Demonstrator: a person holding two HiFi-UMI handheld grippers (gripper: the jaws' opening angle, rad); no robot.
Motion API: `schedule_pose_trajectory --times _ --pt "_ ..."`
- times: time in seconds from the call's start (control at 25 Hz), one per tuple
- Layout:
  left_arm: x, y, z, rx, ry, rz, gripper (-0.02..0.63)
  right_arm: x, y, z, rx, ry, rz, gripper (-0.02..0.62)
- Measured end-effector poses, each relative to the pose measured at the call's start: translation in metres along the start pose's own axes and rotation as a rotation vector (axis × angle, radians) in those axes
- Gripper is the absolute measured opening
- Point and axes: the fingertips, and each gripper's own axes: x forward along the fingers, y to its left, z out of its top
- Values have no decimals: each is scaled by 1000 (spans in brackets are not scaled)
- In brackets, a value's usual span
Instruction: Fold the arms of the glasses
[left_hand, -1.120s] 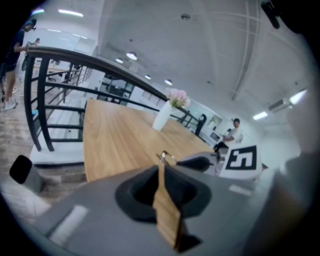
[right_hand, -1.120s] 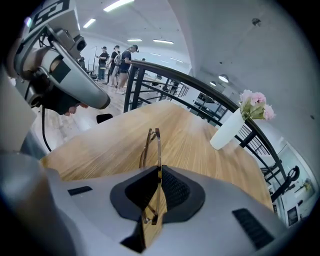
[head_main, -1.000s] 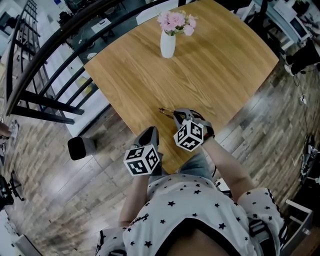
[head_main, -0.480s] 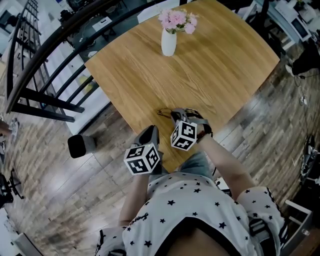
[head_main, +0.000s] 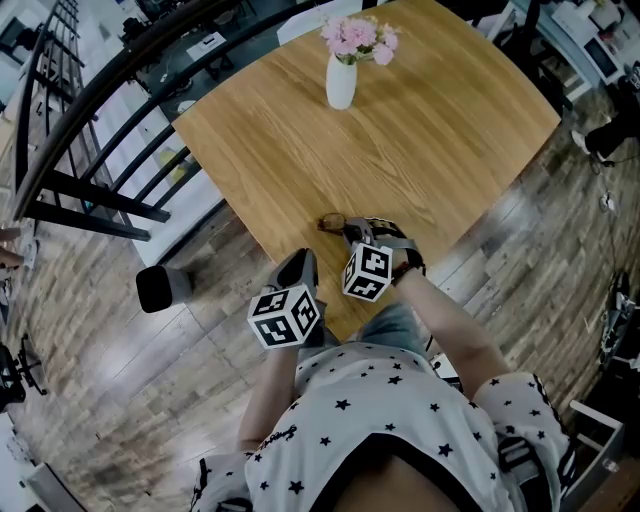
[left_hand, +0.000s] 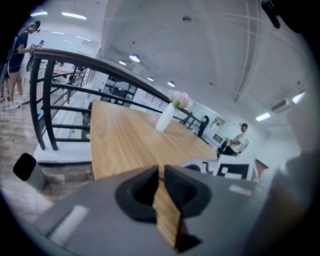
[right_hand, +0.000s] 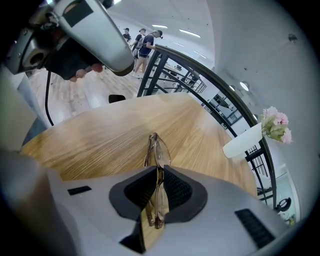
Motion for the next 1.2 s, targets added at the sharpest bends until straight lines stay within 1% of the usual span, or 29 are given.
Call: schedule_pose_trajectory --times 0.56,0.68,0.76,0.84,1.0,1.2 --pt "-14 -2 -4 11 0 -14 37 0 1 1 -1 18 -27 34" --pt "-20 1 -6 14 -2 -14 37 0 -1 2 21 12 -36 34" --pt "-25 3 -7 15 -5 -13 37 0 2 2 45 7 -25 34" --pt "-29 6 -9 16 -9 -11 37 0 4 3 62 2 -15 75" --pt "-37 8 -13 6 -23 -3 37 -7 5 5 67 -14 -39 153" --pt "-43 9 -17 -8 -51 9 37 -25 5 10 86 -56 -75 153"
